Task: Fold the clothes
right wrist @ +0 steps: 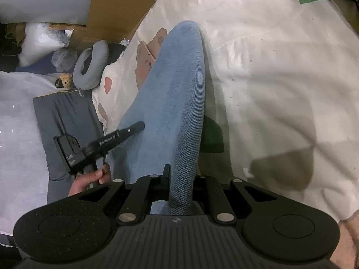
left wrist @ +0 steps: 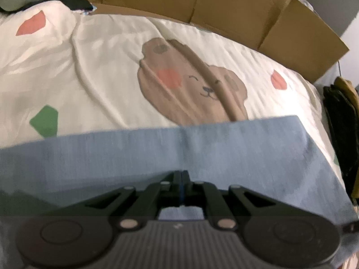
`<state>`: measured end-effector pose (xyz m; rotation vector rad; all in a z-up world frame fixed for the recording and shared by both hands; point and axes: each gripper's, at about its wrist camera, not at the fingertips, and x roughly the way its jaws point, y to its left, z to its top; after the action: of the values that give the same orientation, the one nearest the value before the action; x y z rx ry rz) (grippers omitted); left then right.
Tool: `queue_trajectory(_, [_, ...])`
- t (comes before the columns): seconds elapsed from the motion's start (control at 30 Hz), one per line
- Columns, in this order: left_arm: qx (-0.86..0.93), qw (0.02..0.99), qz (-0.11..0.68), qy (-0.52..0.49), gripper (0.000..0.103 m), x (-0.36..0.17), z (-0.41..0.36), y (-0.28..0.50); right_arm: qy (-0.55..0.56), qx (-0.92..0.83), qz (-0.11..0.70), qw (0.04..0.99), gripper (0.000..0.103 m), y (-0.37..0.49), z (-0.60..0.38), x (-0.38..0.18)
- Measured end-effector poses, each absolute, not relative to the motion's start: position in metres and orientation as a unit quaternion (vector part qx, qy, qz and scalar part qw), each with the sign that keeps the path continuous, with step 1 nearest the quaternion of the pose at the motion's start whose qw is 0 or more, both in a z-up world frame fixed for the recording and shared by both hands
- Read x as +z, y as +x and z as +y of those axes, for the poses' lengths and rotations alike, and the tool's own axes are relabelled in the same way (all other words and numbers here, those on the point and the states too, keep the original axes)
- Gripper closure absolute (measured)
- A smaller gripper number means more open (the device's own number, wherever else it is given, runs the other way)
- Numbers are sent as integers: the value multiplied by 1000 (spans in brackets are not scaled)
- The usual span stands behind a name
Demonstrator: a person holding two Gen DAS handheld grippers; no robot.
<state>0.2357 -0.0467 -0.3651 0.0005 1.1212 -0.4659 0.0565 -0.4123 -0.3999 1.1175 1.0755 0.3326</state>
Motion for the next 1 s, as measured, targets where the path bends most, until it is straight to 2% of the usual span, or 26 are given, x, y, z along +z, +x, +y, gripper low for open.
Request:
queue_trajectory(0.37, [-204, 817, 540, 11, 100, -362, -53, 240, 503, 144, 481, 704, 95, 57, -412, -399])
queue_trajectory(0.53, [-221, 800, 557, 12, 94, -358, -44, 214, 502, 138, 477, 708, 95, 56, -411, -397])
queue_trajectory(0.7, [-235, 790, 566, 6, 64, -352, -34, 185, 506, 124, 478, 707, 95, 56, -410, -395])
queue_trajectory(0.87, [-239, 785, 571, 4, 54, -347, -27, 153, 505, 112, 486, 705, 95, 57, -409, -395])
queue_trajectory(1.0, [-251, 779, 574, -7, 57, -344, -22, 131, 503, 105, 492, 703, 95, 59, -409, -393])
